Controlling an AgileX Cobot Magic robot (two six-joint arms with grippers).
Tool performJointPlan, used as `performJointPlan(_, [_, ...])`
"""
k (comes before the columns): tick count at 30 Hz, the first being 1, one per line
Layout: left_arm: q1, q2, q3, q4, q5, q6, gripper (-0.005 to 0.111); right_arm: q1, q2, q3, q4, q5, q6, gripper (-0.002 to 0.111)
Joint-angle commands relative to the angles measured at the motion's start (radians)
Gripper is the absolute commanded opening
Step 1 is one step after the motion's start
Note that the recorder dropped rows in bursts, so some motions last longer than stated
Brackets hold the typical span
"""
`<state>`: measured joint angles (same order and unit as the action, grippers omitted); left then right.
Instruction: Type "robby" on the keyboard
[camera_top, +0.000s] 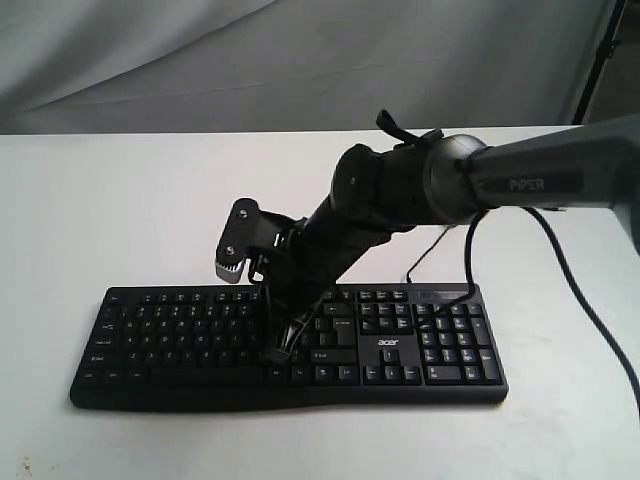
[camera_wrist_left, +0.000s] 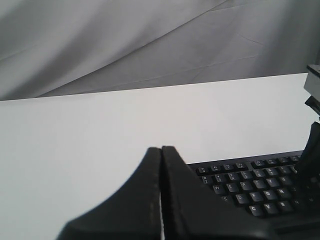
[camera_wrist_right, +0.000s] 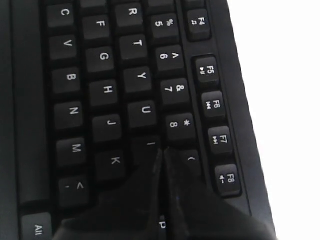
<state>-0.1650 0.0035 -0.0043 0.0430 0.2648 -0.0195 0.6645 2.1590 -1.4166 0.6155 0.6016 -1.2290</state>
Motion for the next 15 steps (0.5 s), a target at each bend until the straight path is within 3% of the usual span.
performJointPlan(1, [-0.006, -0.003, 0.004, 0.005, -0.005, -0.003, 0.000, 0.000, -0.003, 0.002, -0.006, -0.009, 0.001, 0.000])
performJointPlan(15, [-0.006, -0.003, 0.004, 0.005, -0.005, -0.003, 0.000, 0.027, -0.086, 0.002, 0.023, 0.008, -0.001, 0.000])
